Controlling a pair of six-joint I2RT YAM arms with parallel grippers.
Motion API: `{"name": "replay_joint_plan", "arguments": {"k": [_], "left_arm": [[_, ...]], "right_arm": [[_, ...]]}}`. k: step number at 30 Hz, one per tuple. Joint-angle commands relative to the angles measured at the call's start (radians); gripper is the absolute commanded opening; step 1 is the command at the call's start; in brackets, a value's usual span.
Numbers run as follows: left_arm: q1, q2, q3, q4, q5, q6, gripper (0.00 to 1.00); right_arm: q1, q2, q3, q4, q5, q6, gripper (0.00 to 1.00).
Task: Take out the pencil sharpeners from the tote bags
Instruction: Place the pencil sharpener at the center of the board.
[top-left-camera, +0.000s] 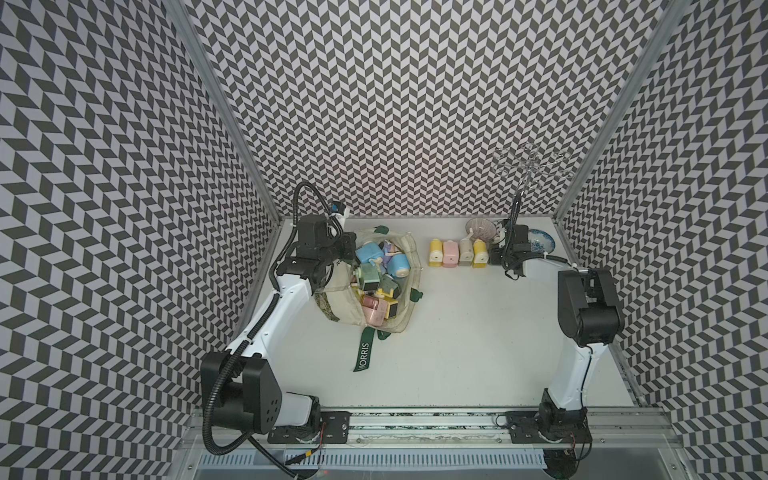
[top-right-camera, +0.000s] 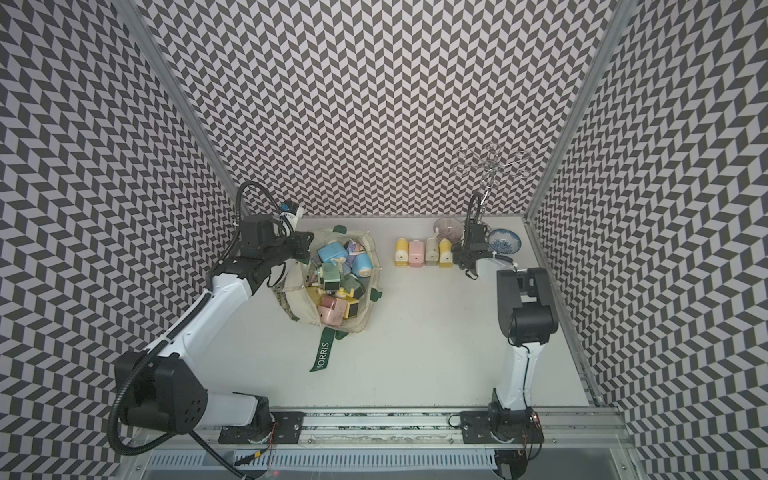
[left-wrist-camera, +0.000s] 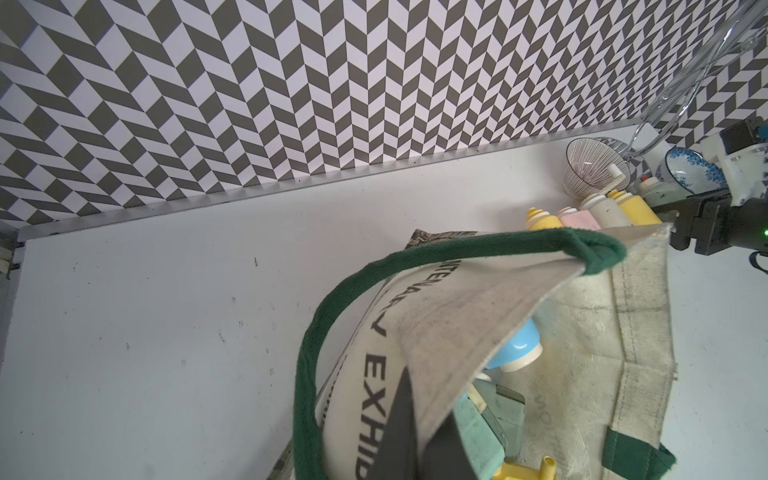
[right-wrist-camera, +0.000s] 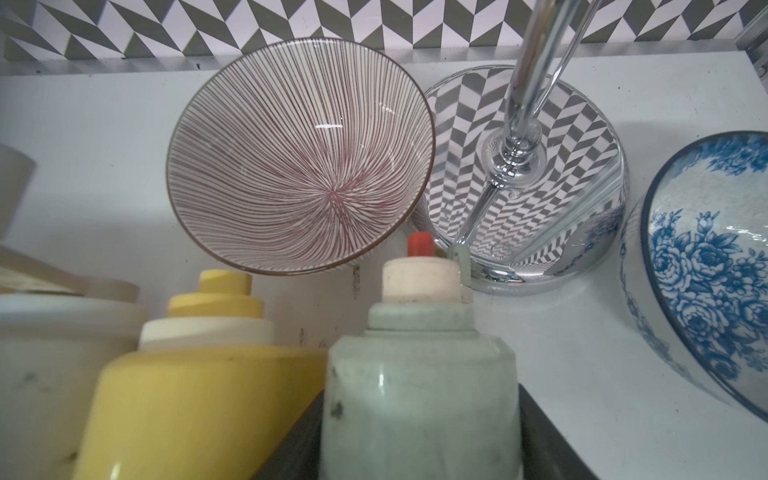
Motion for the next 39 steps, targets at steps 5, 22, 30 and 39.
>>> {"name": "replay_joint_plan", "arguments": {"k": [5, 22, 30, 39], "left_arm": [[-0.013, -0.013, 0.054, 0.087, 0.025, 0.013, 0.0], [-0.01, -0.016, 0.055, 0.086, 0.017, 0.012, 0.0], [-0.01, -0.013, 0.055, 0.086, 0.023, 0.01, 0.0], [-0.01, -0.01, 0.056, 0.084, 0.02, 0.01, 0.0]], "right_arm": [[-0.001, 0.003, 0.03, -0.003, 0.016, -0.004, 0.52], [-0.001, -0.163, -0.045, -0.005, -0.004, 0.053, 0.74], [-0.001, -0.272, -0.078, -0.006, -0.021, 0.071, 0.74], [-0.001, -0.396, -0.122, 0.032, -0.064, 0.087, 0.74]]}}
